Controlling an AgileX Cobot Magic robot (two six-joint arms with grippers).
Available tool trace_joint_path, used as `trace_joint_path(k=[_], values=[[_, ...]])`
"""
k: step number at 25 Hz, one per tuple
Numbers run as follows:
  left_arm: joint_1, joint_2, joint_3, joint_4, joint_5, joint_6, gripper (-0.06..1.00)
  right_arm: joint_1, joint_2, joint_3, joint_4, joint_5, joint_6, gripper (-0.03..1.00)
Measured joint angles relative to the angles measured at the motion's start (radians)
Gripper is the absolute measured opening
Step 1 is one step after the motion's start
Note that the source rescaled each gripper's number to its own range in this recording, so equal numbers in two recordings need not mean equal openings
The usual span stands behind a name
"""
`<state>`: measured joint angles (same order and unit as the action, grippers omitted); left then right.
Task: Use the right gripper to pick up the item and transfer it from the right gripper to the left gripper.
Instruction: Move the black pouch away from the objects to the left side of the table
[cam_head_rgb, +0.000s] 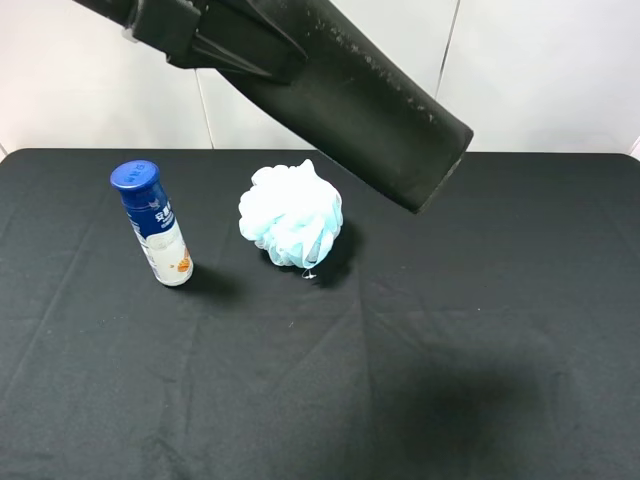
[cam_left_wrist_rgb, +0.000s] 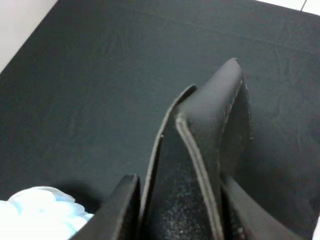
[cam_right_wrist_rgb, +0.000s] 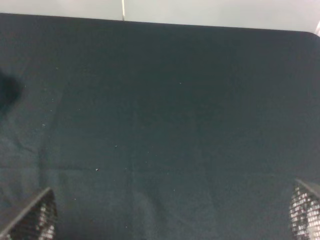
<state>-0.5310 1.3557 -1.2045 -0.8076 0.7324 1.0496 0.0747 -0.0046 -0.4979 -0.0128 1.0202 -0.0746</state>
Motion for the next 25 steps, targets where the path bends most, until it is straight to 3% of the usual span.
trace_joint_path(k=[4,8,16,20,25], values=[[0.000,-0.002,-0.012,0.009,-0.039,0.000,0.00,0.000,0.000,0.000,0.002,0.000,0.000,1.00],[0.000,-0.023,-0.079,0.089,-0.059,-0.060,0.00,0.000,0.000,0.000,0.002,0.000,0.000,1.00],[0.013,-0.043,-0.205,0.438,-0.068,-0.373,0.00,0.000,0.000,0.000,0.013,-0.003,0.000,1.00],[0.093,-0.051,-0.209,0.537,-0.077,-0.531,0.00,0.000,0.000,0.000,0.013,-0.003,0.000,1.00],[0.242,-0.053,-0.210,0.565,-0.080,-0.576,0.00,0.000,0.000,0.000,0.013,-0.003,0.000,1.00]])
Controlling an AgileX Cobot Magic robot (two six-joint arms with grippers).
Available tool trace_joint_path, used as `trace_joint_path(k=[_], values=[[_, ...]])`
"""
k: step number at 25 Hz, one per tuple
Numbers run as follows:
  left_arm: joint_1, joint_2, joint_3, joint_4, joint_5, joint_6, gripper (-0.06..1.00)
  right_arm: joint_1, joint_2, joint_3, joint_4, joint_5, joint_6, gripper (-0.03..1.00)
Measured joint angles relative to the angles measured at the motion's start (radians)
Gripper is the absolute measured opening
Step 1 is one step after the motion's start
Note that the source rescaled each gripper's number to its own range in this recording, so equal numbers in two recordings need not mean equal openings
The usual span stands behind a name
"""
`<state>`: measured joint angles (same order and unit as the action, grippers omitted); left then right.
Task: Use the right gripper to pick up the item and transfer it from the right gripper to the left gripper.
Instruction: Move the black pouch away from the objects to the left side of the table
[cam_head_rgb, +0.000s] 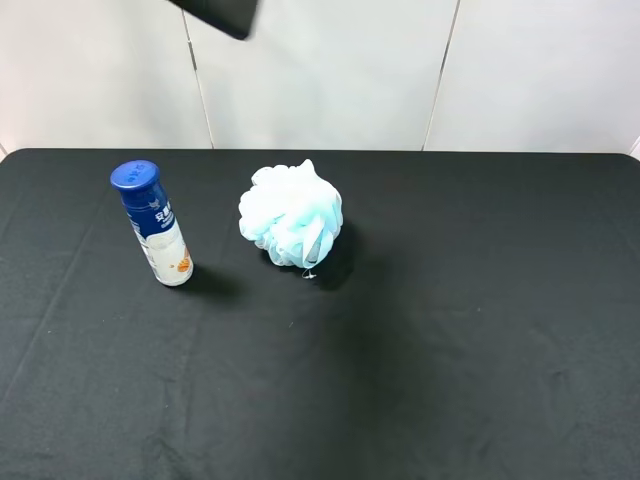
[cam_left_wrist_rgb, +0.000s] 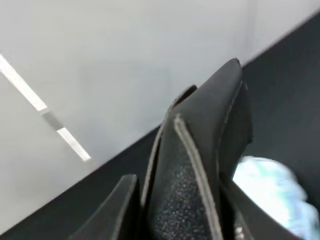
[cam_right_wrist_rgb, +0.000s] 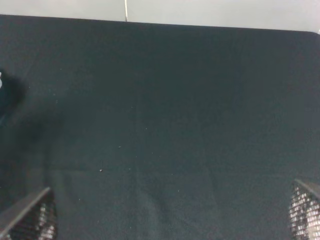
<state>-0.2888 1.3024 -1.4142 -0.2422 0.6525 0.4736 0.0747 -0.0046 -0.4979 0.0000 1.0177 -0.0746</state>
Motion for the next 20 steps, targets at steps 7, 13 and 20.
trace_joint_path(k=[7,13,20], values=[[0.180,0.001,0.037,0.005,-0.058,-0.003,0.00,0.000,0.000,0.000,0.000,0.000,0.000,1.00],[0.233,0.001,0.180,0.005,-0.191,0.023,0.00,0.000,0.000,0.000,0.000,0.000,0.000,1.00],[0.235,0.002,0.482,0.004,-0.506,0.027,0.00,0.000,0.000,0.000,0.000,0.001,0.000,1.00]])
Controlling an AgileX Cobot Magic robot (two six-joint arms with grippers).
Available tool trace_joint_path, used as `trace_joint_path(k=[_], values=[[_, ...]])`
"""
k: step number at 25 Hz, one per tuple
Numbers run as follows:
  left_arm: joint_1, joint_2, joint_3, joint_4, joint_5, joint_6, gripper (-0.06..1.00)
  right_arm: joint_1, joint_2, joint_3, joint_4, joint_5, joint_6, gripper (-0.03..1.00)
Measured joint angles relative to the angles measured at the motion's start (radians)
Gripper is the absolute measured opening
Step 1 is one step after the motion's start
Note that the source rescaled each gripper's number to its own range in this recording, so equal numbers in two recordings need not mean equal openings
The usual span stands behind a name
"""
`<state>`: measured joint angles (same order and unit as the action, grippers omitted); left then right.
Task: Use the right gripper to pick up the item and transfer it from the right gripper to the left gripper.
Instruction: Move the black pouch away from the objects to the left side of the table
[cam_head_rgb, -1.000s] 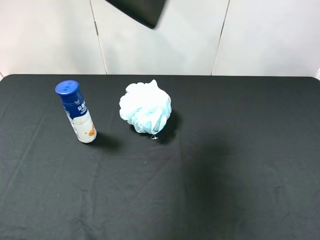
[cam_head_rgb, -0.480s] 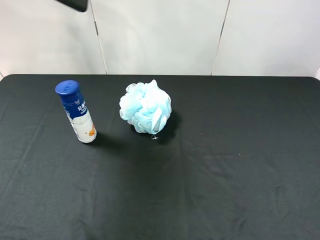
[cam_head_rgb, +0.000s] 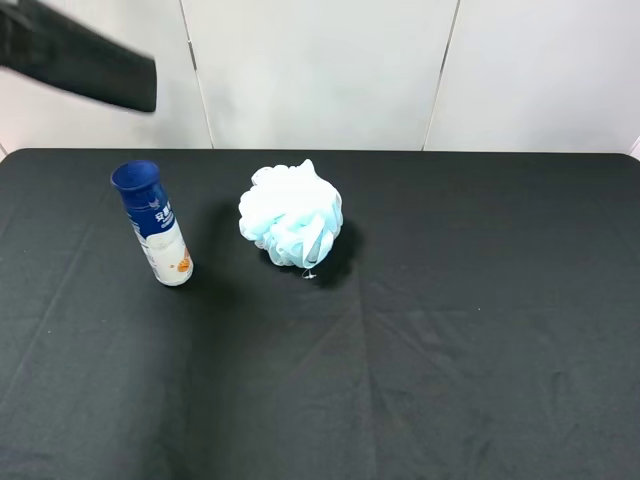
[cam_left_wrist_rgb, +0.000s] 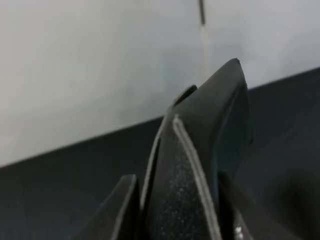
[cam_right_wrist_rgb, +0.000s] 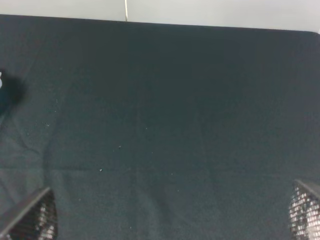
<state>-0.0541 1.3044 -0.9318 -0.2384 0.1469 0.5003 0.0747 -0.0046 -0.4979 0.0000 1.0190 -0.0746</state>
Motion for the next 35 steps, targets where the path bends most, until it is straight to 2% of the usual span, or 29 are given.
trace_joint_path(k=[7,17,22,35], values=[[0.000,0.036,0.189,-0.002,-0.221,0.000,0.00,0.000,0.000,0.000,0.000,0.000,0.000,1.00],[0.000,0.206,0.204,-0.002,-0.409,-0.036,0.00,0.000,0.000,0.000,0.000,0.000,0.000,1.00],[0.000,0.265,0.204,-0.003,-0.470,-0.045,0.00,0.000,0.000,0.000,0.000,0.000,0.000,1.00],[0.000,0.274,0.204,-0.003,-0.487,-0.048,0.00,0.000,0.000,0.000,0.005,-0.001,0.000,1.00]])
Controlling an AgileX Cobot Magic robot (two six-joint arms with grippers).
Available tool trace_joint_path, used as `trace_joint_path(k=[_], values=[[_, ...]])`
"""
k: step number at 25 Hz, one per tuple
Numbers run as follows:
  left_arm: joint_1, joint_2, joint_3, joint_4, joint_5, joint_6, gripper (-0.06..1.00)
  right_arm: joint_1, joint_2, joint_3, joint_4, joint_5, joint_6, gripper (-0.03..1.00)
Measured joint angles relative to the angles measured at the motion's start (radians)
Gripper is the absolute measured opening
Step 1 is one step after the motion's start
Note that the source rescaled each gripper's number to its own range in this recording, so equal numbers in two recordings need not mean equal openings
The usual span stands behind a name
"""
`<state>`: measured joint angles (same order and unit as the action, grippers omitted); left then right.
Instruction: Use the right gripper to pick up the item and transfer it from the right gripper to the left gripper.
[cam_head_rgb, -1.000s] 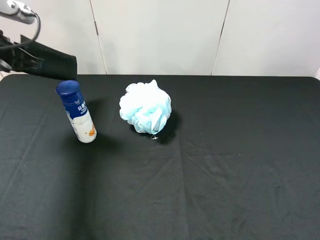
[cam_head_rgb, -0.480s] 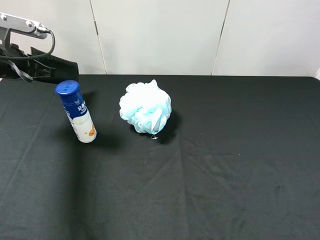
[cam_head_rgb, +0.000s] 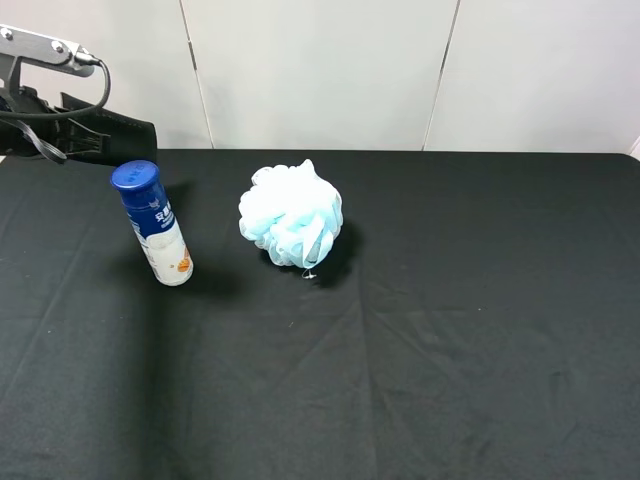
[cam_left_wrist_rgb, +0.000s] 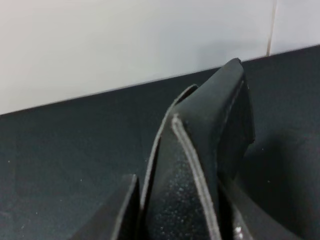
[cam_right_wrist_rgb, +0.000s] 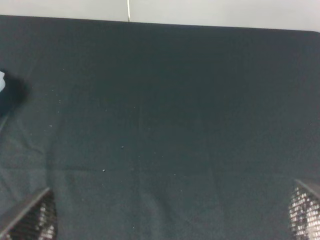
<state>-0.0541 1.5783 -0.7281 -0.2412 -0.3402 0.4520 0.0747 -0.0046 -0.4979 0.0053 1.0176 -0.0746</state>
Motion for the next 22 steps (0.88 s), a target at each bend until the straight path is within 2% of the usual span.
trace_joint_path(k=[5,6,7,10,12,16,22], values=[[0.000,0.000,0.000,0.000,0.000,-0.001,0.01,0.000,0.000,0.000,0.000,0.000,0.000,1.00],[0.000,0.000,0.000,0.000,0.000,-0.001,0.07,0.000,0.000,0.000,0.000,0.000,0.000,1.00],[0.000,0.000,0.000,0.000,0.000,-0.001,0.21,0.000,0.000,0.000,-0.005,0.000,0.000,1.00],[0.000,0.000,0.000,0.000,0.000,-0.001,0.72,0.000,0.000,0.000,-0.005,0.000,0.000,1.00],[0.000,0.000,0.000,0.000,0.001,-0.001,0.93,0.000,0.000,0.000,-0.005,0.000,0.000,1.00],[0.000,0.000,0.000,0.000,0.001,-0.001,0.99,0.000,0.000,0.000,0.000,0.000,0.000,1.00],[0.000,0.000,0.000,0.000,0.001,0.002,1.00,0.000,0.000,0.000,-0.005,0.002,0.000,1.00]])
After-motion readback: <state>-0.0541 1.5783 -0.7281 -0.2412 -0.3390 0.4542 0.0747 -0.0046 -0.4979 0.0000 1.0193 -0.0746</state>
